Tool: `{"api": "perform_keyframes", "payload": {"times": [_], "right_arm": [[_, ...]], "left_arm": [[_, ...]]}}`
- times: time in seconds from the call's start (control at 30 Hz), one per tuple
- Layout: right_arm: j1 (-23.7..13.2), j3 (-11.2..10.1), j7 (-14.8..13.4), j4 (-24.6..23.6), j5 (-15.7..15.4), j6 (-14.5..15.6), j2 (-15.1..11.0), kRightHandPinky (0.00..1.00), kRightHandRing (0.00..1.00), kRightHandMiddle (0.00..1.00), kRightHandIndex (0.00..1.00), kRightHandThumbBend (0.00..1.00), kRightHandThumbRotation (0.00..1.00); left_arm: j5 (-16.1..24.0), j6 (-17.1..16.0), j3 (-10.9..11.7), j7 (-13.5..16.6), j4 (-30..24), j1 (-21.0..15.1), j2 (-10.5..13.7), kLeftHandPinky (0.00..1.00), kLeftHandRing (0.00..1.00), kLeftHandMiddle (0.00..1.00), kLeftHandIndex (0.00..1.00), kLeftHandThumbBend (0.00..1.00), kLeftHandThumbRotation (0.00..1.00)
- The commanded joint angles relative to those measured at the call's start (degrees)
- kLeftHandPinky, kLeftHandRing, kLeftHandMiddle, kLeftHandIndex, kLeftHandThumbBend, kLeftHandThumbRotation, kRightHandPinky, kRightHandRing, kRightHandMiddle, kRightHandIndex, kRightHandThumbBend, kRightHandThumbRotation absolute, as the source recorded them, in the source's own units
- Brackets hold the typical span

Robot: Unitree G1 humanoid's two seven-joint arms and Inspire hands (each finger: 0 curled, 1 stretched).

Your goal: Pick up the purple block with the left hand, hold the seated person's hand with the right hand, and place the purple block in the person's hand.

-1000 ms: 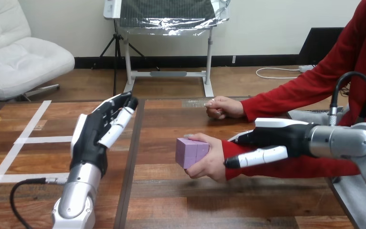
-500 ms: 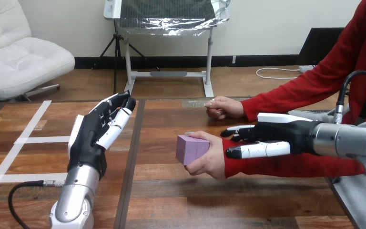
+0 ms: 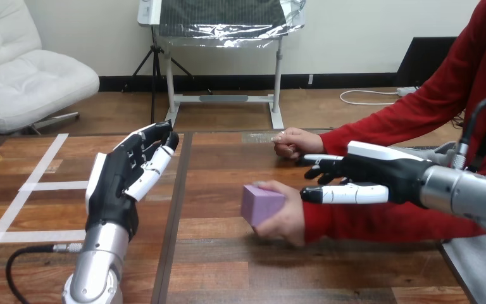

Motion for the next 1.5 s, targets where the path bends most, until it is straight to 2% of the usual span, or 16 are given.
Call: {"api": "perform_keyframes", "payload": {"times": [0.0,0.3,0.53,0.7,0.8,0.87,1.1,1.23,1.47], "right_arm": [[0.07,-3.25,-3.8,-3.66,1.12,-0.23,0.58,0.8,0.9,0.92,0.97,1.0,1.0],[3.36,-4.91,-10.25,-5.79,1.91,-1.28,2.67,0.78,0.89,0.91,0.94,1.0,1.0],[6.34,-6.72,-15.28,-7.6,4.06,-2.42,5.38,0.79,0.89,0.91,0.92,1.0,1.0],[8.48,-7.3,-18.19,-9.69,4.65,-3.18,6.76,0.78,0.88,0.9,0.92,1.0,1.0],[9.86,-7.96,-19.53,-10.63,6.05,-3.95,8.06,0.78,0.88,0.9,0.92,0.99,1.0],[10.9,-8.5,-20.52,-10.69,7.57,-5.69,9.13,0.78,0.88,0.9,0.92,0.97,1.0],[14.29,-10.09,-22.53,-11.35,12.31,-8.79,12.68,0.78,0.88,0.9,0.91,0.95,1.0],[15.93,-10.56,-23.24,-10.42,14.4,-13.21,14.43,0.78,0.88,0.9,0.9,0.94,1.0],[18.05,-10.98,-23.28,-9.64,17.81,-18.28,16.83,0.82,0.9,0.91,0.9,0.91,1.0]], "left_arm": [[-0.55,-2.18,0.33,0.45,-4.0,-0.73,-0.59,0.78,0.81,0.8,0.7,0.38,0.42],[-0.22,-3.09,-0.16,0.62,-5.15,0.7,-0.63,0.74,0.79,0.78,0.68,0.37,0.41],[-0.18,-3.8,-0.47,0.6,-6.2,2.02,-0.85,0.73,0.79,0.77,0.68,0.34,0.41],[-0.36,-4.68,-0.55,0.67,-6.81,2.78,-1.27,0.73,0.78,0.76,0.67,0.33,0.4],[-0.63,-5.63,-0.51,0.53,-6.95,3.19,-1.6,0.72,0.77,0.75,0.67,0.32,0.4],[-1.09,-6.18,-0.44,0.22,-7.19,3.51,-1.9,0.72,0.77,0.75,0.66,0.31,0.39],[-1.44,-7.98,-0.43,-0.41,-7.76,4.32,-2.31,0.7,0.75,0.71,0.64,0.33,0.38],[-1.18,-9.13,-0.46,-0.67,-8.18,4.69,-2.25,0.66,0.73,0.7,0.63,0.35,0.38],[-1.15,-10.47,-0.57,-1.69,-9.29,5.4,-1.83,0.61,0.69,0.68,0.62,0.35,0.37]]}}
